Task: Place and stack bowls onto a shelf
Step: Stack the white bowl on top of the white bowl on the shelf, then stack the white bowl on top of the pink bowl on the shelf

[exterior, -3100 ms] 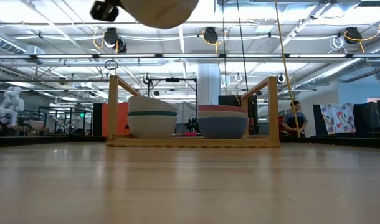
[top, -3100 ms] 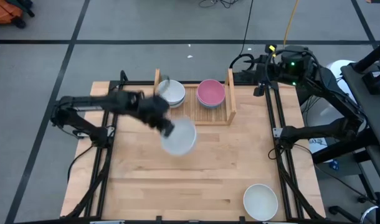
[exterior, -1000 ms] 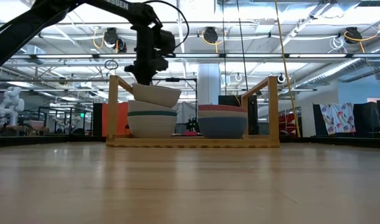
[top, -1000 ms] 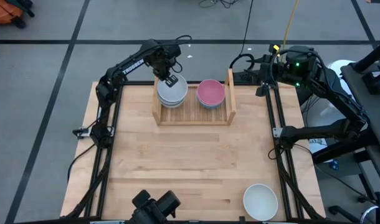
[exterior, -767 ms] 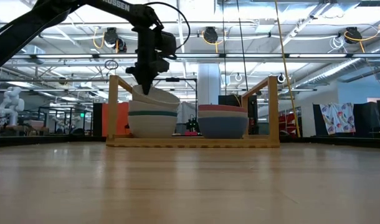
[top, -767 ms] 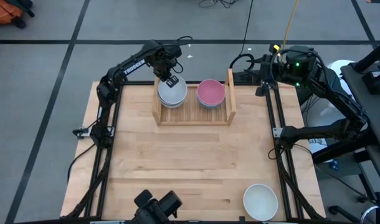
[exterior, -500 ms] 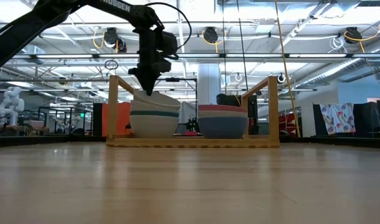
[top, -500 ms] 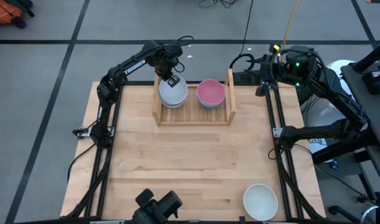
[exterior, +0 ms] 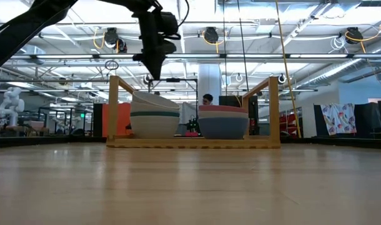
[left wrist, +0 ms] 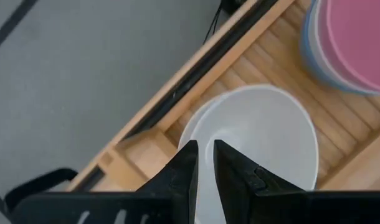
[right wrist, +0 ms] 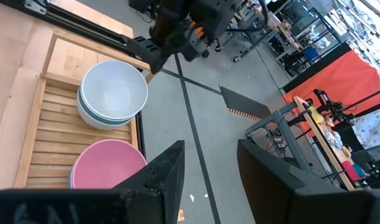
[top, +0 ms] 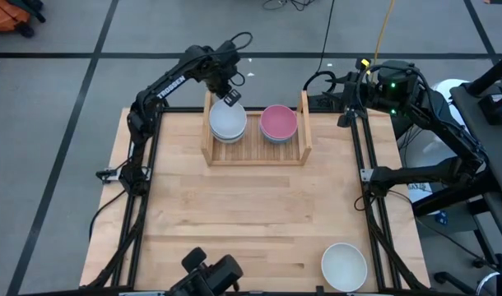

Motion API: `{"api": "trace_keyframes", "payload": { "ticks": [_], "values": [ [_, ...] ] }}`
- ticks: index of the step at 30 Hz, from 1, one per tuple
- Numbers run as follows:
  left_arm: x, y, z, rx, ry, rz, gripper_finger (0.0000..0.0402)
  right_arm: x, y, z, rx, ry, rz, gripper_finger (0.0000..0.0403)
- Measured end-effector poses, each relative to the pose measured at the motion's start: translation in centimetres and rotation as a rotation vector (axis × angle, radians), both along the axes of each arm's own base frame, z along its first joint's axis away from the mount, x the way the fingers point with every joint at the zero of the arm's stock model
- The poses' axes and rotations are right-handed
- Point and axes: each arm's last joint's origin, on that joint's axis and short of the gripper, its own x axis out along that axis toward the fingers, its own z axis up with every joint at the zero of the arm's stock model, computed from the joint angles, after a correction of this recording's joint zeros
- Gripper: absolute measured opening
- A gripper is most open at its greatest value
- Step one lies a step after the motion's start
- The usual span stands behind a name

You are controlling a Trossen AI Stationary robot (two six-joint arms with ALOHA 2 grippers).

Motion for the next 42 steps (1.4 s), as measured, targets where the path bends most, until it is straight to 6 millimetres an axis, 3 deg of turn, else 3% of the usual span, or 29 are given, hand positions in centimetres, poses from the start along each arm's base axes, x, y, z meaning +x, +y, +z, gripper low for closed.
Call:
{"api": "trace_keyframes", "payload": {
  "ticks": [7, 16, 31, 37, 42],
  "values": [
    [0.7, 0.4, -0.6, 0.032, -0.021, -0.031, 0.0007, 0.0, 0.0, 0.0, 0.0, 0.0, 0.0, 0.0141],
    [0.7, 1.5, -1.0, 0.054, -0.047, 0.01, 0.0003, 0.0, 0.0, 0.0, 0.0, 0.0, 0.0, 0.0141],
    [1.8, 1.8, -7.5, -0.021, 0.034, 0.013, 0.0001, 0.0, 0.0, 0.0, 0.0, 0.0, 0.0, 0.0141],
    [1.8, 1.5, -6.2, -0.004, -0.005, 0.002, 0.0001, 0.0, 0.0, 0.0, 0.0, 0.0, 0.0, 0.0141],
    [1.6, -0.5, -0.6, 0.005, -0.181, -0.04, 0.0001, 0.0, 0.0, 0.0, -0.018, 0.012, 0.007, 0.0141]
  ]
}}
